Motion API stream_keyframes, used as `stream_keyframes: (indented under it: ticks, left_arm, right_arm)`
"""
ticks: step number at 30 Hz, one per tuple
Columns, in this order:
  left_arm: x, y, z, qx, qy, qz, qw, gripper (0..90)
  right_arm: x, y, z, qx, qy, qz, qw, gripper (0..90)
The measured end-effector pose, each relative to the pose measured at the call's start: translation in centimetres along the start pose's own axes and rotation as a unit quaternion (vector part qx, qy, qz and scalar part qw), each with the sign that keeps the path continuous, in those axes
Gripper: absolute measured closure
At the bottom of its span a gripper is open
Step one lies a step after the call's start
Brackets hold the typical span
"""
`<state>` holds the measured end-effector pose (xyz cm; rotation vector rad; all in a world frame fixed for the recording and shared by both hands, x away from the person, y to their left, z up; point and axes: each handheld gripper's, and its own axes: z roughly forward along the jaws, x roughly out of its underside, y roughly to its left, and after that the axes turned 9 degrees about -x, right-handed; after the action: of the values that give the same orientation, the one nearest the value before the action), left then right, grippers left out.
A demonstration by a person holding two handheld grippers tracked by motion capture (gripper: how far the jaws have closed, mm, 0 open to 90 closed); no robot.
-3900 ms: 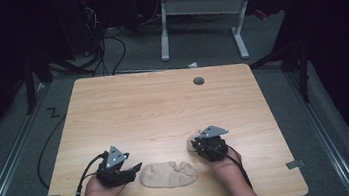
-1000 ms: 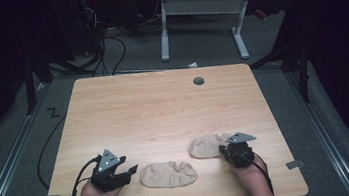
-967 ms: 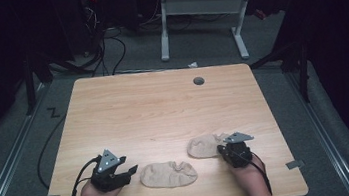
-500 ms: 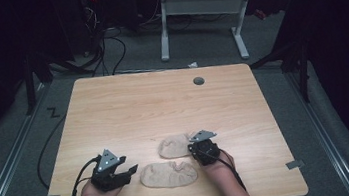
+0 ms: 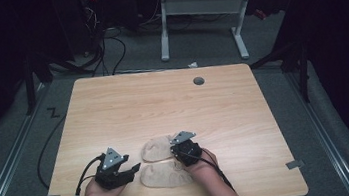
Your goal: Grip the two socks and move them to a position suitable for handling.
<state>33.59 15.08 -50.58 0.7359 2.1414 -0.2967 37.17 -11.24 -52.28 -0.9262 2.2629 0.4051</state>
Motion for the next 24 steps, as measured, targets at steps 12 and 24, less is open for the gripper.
stream_keyframes:
  ticks: [12,24]
  left_arm:
    - [-1.0,-0.1,1.1,-0.022,-0.009,-0.026,0.9994,48.7]
    - [-1.7,0.0,3.5,-0.022,-0.003,-0.047,0.9987,50.1]
  right_arm:
    - [-0.2,0.1,0.0,-0.011,-0.009,-0.007,0.9999,81.7]
    - [2.7,-5.7,-5.8,0.038,-0.095,0.068,0.9924,71.2]
